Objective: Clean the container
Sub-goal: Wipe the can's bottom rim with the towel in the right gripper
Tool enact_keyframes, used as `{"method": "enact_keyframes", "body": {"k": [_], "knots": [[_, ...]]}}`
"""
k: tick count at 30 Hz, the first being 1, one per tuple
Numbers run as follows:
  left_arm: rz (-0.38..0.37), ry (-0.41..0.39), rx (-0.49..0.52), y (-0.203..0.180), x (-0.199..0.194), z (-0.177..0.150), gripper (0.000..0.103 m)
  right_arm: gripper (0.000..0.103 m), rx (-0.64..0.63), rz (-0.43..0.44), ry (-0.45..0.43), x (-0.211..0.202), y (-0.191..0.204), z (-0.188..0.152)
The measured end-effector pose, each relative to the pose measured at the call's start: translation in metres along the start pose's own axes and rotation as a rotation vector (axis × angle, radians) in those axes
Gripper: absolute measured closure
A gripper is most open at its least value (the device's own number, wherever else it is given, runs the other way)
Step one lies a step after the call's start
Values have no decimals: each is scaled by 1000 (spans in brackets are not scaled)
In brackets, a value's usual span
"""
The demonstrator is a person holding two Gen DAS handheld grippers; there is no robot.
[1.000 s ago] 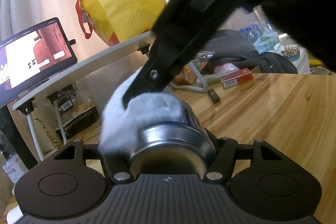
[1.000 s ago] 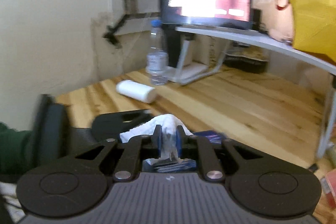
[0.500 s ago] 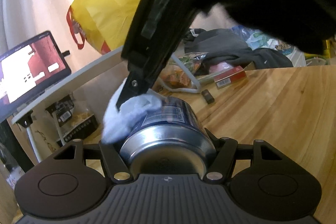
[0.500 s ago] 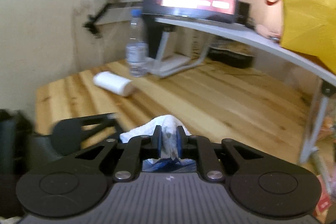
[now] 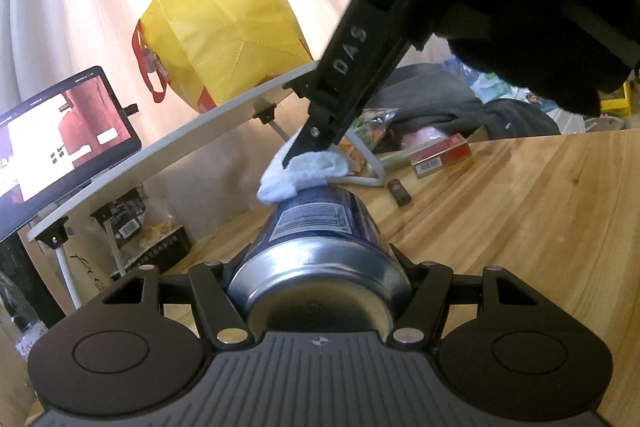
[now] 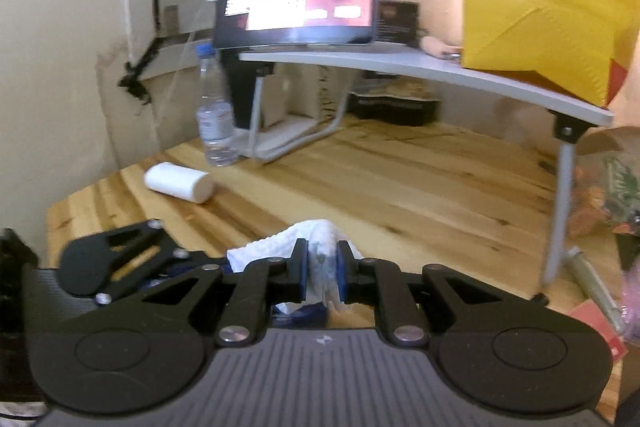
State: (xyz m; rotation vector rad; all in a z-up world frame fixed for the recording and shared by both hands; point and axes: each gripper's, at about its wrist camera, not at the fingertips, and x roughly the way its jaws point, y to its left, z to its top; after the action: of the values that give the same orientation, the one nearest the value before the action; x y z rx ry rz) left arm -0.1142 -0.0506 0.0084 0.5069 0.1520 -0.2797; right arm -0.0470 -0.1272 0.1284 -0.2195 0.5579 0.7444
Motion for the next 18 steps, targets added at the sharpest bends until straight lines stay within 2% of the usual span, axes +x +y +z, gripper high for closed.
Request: {"method": "enact_keyframes", "body": {"k": [3,8,11,14,18], "knots": [[2,4,-9,1,1,0,36,86,18,49,-14,-6,6,-4],[0,16,-36,6,2,0,36,86,38,219,-1,-19,33,-9],[0,16,-47,8,2,0,36,86,14,250,4,-24,43,-9],[-1,16,-52,8,2,-1,36,86,-9,195,0,-23,39,-6],[-6,12,-47,8,1,-1,36,86,-50,8,-15,-11,21,-5]]}}
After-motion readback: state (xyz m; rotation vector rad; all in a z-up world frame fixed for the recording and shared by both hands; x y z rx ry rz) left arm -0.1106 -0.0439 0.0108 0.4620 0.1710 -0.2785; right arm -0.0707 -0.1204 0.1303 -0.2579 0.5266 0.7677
